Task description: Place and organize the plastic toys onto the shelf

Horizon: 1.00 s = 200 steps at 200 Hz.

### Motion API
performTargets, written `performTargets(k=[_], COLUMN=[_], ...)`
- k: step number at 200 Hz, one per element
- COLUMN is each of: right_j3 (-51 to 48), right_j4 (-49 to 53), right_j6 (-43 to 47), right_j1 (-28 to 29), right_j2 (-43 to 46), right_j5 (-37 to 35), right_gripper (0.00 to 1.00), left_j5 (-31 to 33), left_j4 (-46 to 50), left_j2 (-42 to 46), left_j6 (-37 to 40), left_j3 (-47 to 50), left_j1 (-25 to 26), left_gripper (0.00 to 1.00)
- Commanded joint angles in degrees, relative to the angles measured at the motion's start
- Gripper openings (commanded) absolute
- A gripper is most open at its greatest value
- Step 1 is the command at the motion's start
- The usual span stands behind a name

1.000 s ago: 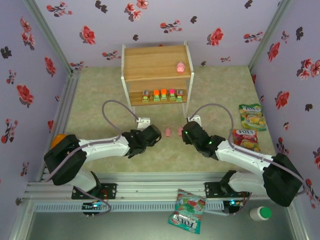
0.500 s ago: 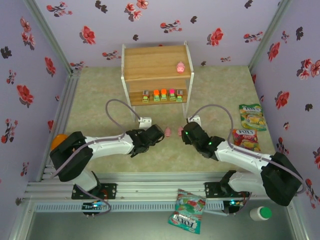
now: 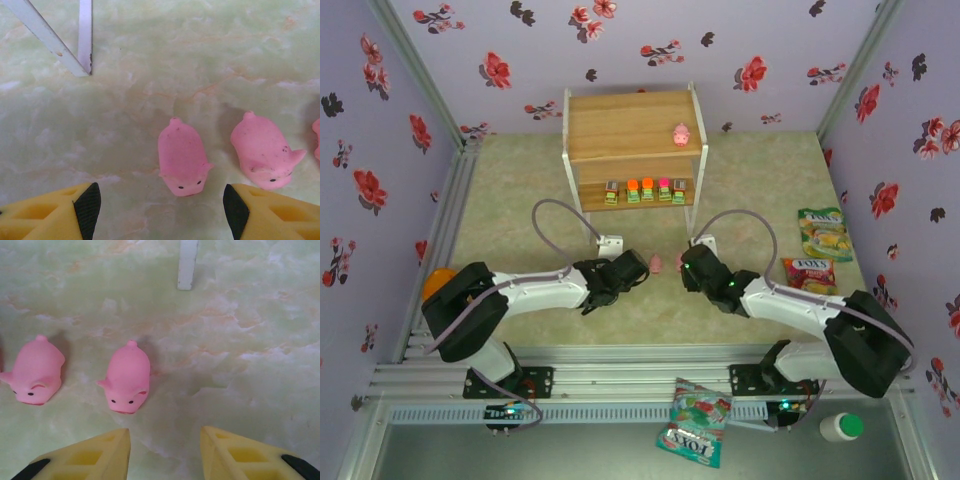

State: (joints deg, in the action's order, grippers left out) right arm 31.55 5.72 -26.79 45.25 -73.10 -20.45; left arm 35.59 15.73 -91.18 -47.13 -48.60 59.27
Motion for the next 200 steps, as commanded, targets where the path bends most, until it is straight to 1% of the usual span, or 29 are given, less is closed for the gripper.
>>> performTargets(k=[1,19,55,85,105,129,164,176,200], right_j3=[2.38,4.26,8.23,9.92,10.42,11.09,12.80,13.53,15.18], right_j4=[-0.98,-0.30,2.54,4.47,4.73,4.83,5.45,5.60,6.60], right_j6=[-2.80,-4.13,-5.34,-6.47,-7.53,-8.71,-9.78,-10.04,-10.55], right_j1=[-0.35,-0.11,0.54,0.51,0.74,1.17,2.18,2.66,3.50], right_j2=[-1.81,-3.37,-6.55,-8.68,-10.23,-12.00,-14.05,-14.72,-16.13], right_j5=[0.57,0.87,-1.33,-2.17,-2.10,-2.49,-3.20,-3.31,-4.18], right_gripper=[0.42,0.41,0.41,0.45,0.45,0.46,0.46,0.47,0.50], left_j5=[1.94,1.94,2.10,2.11,2.11,2.42,2.00,1.11,-0.91], left_j4=[1.24,1.06,1.23,0.84,0.49,0.22,-3.14,-5.05,-7.35], left_j2=[-0.41,-0.10,1.07,2.93,3.79,5.16,7.77,8.29,8.31], left_j6=[-1.48,-1.12,-0.72,-0.57,0.22,2.84,10.36,12.55,14.35], left_j3=[-0.67,-0.53,0.00,1.35,2.08,2.73,4.75,5.88,7.54], left_j1=[0.48,0.34,0.32,0.09,-0.33,-1.11,-1.78,-2.37,-3.54], left_gripper=[0.70,0.70,0.70,0.70,0.70,0.71,0.71,0.71,0.72])
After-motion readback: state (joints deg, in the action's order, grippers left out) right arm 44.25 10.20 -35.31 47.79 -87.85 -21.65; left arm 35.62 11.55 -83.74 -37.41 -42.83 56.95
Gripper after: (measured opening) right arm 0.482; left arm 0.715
